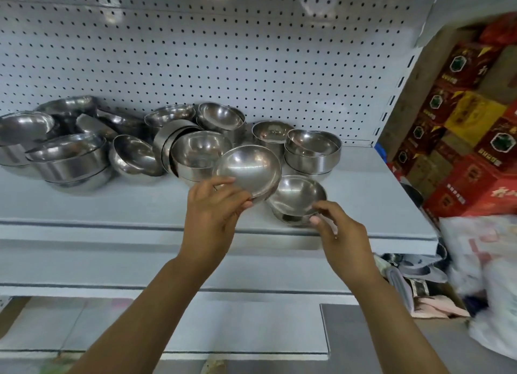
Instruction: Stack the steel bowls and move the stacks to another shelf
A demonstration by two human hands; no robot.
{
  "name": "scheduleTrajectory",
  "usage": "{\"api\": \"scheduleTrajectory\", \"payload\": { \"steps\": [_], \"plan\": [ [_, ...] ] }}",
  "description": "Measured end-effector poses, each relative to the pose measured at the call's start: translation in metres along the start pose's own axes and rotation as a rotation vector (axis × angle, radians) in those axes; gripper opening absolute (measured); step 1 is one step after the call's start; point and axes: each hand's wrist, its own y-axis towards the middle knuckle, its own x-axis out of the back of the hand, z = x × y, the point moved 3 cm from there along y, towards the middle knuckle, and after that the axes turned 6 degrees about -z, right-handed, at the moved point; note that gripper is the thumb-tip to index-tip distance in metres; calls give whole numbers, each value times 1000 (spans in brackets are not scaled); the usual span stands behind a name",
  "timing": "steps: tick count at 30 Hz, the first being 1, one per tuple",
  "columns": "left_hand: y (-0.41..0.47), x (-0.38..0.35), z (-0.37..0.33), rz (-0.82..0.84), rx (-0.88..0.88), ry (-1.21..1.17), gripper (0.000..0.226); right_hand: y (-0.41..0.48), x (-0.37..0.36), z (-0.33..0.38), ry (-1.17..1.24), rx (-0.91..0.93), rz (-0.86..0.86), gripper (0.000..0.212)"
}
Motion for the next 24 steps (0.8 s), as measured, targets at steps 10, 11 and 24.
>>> {"api": "scheduleTrajectory", "payload": {
  "steps": [10, 11, 24],
  "plan": [
    [-31, -41, 1, 107, 128, -128, 11, -20, 50, -26, 26, -126, -200, 19],
    [-31, -42, 3, 129, 135, -143, 14, -20, 51, -24, 64, -131, -212, 19],
    [-25, -24, 20, 458, 712, -533, 87, 14, 5, 33, 263, 42, -69, 20]
  ]
}}
